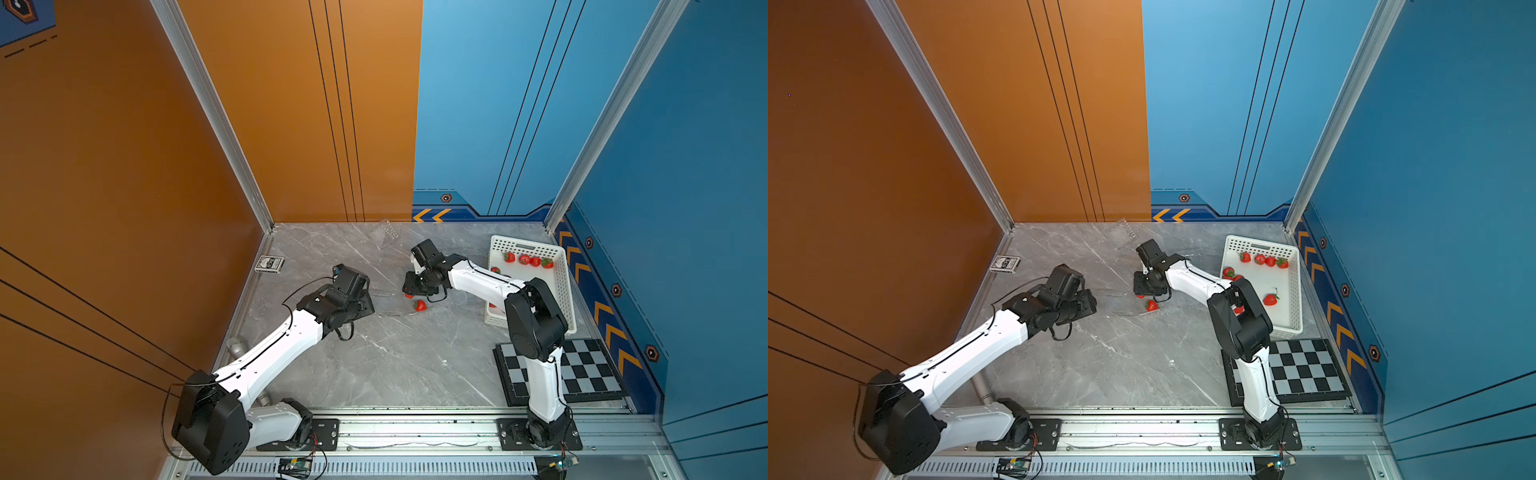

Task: Pack strawberries into containers
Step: Place the strawberry in the packing box.

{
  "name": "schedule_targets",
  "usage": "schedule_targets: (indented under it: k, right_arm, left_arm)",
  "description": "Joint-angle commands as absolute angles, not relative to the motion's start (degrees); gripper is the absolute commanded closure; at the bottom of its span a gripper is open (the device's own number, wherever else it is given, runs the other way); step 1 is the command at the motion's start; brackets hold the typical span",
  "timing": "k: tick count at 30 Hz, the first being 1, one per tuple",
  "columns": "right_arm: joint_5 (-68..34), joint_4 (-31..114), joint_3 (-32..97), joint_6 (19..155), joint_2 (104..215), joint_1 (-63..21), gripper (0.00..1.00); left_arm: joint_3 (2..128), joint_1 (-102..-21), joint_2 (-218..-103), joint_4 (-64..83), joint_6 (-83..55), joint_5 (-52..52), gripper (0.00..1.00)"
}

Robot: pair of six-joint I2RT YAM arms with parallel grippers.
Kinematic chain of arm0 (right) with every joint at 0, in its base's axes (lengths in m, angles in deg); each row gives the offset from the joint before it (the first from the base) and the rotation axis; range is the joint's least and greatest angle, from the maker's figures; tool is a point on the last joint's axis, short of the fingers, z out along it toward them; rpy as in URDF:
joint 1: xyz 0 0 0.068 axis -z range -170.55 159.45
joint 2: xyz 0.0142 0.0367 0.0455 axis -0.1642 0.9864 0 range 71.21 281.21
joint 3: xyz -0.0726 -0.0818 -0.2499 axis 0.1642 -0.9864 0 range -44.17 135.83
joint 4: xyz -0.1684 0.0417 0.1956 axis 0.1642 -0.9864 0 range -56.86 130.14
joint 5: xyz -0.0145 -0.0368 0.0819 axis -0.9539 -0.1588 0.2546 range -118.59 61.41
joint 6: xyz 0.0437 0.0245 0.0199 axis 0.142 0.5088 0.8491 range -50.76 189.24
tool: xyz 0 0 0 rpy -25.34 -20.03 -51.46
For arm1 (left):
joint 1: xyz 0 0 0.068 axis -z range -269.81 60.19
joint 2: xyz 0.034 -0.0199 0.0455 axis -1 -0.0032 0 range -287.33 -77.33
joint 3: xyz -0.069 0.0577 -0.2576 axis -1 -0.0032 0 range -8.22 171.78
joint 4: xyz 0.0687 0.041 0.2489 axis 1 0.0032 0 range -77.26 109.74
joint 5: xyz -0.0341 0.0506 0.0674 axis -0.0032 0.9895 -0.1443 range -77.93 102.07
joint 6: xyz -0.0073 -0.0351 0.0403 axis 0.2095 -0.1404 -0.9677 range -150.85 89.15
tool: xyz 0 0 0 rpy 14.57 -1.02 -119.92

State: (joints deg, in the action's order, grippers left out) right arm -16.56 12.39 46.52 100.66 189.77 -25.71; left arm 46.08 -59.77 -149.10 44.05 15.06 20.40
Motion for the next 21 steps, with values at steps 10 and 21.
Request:
schedule_targets:
  k: [10, 21]
  right_arm:
    - [-17.52, 13.59, 47.06, 102.55, 192.84, -26.16, 0.68]
    - [-17.62, 13.54, 46.76, 102.50, 192.94, -26.15, 0.53]
  left_arm:
    - [44.60, -60.28, -148.22, 44.39, 15.29, 19.71, 0.41]
    - [44.68, -60.23, -148.41, 44.38, 15.38, 19.71, 0.40]
